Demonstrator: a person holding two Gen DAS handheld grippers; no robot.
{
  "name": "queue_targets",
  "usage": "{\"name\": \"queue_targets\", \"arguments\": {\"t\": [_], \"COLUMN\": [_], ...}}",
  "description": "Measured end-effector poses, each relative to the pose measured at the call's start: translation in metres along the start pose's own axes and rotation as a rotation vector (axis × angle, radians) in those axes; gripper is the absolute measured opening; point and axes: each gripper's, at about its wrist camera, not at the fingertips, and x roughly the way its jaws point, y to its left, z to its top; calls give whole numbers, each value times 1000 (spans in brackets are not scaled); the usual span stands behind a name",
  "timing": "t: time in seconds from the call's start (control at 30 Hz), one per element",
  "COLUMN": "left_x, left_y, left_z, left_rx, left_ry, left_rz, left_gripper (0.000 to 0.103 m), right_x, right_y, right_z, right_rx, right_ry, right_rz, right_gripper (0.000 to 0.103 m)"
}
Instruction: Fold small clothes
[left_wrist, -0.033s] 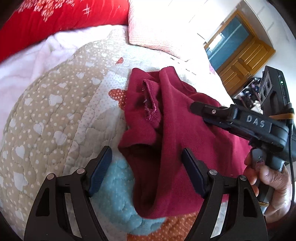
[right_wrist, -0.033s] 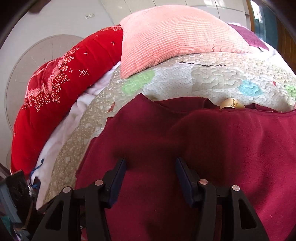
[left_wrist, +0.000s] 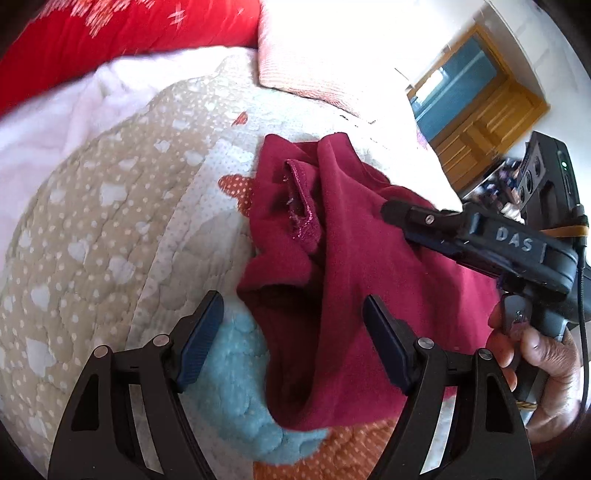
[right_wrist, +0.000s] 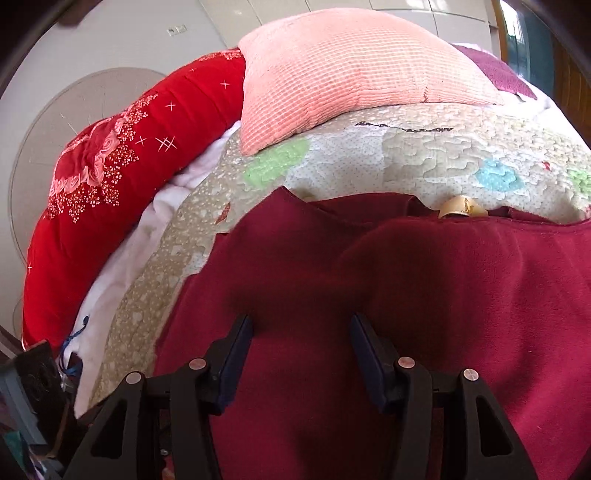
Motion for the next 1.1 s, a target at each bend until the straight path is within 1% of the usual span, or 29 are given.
{"name": "queue_targets", "arguments": {"t": [0.03, 0.1, 0.17, 0.2, 0.27, 0.3, 0.33, 0.4, 0.47, 0.53, 0.6, 0.63, 0.67, 0.7, 0.73, 0.77, 0.8, 0.83, 0.9, 0.97, 1.0, 1.03, 1.07, 1.1], "left_x": [-3, -7, -10, -11, -13, -12, -12, -12, -12, -12, -12, -13, -13, -13, -13, -13, -13, -13, -13, -12, -13, -14, -12, -10], "left_y": [5, 16, 20, 20, 16, 14, 12, 10, 15, 17, 16, 14, 13, 12, 11, 9, 6, 4, -3, -12, -15, -19, -23, -30], "left_z": [-1, -2, -5, -8, -11, -12, -13, -14, -13, -12, -13, -14, -14, -14, -15, -15, -16, -16, -18, -21, -22, -22, -22, -22], "left_rx": [-29, -97, -125, -126, -105, -88, -81, -81, -110, -123, -115, -106, -100, -93, -86, -79, -69, -60, -28, 11, 19, 17, 9, 10], "left_ry": [2, 4, -2, -7, -13, -13, -13, -14, -12, -10, -14, -16, -18, -21, -24, -27, -31, -35, -46, -60, -72, -76, -49, -20], "left_rz": [-24, -74, -94, -95, -82, -71, -64, -66, -89, -100, -94, -87, -83, -77, -71, -69, -66, -61, -40, -22, -46, -123, -188, -220], "left_gripper": [78, 78, 78, 78, 78, 78, 78, 78, 78, 78, 78, 78, 78, 78, 79, 81, 82, 84, 86, 86, 86, 68, 46, 40], "right_x": [-4, -10, -5, 3, 16, 24, 29, 39, 53, 71, 87, 94, 97, 98, 95, 91, 86, 78, 59, 37, 27, 17, 10, -1], "right_y": [6, 22, 39, 51, 63, 70, 76, 84, 94, 102, 108, 112, 113, 114, 113, 112, 110, 106, 93, 79, 76, 71, 70, 63], "right_z": [3, 9, 14, 18, 23, 28, 30, 36, 41, 42, 41, 39, 38, 37, 35, 33, 31, 29, 31, 33, 34, 33, 33, 31], "right_rx": [-8, -32, -64, -90, -110, -113, -119, -140, -164, -215, -272, -315, -331, -344, -351, -368, -389, -398, -362, -304, -289, -274, -262, -247], "right_ry": [4, 12, 47, 84, 123, 142, 148, 164, 205, 273, 324, 333, 333, 325, 297, 274, 254, 230, 191, 146, 124, 104, 89, 68], "right_rz": [7, 54, 52, 17, -36, -63, -71, -93, -127, -176, -217, -259, -281, -295, -306, -325, -325, -297, -216, -129, -99, -69, -47, -12], "right_gripper": [53, 54, 56, 58, 60, 63, 64, 72, 74, 79, 90, 90, 90, 87, 82, 66, 57, 51, 31, 26, 23, 22, 21, 20]}}
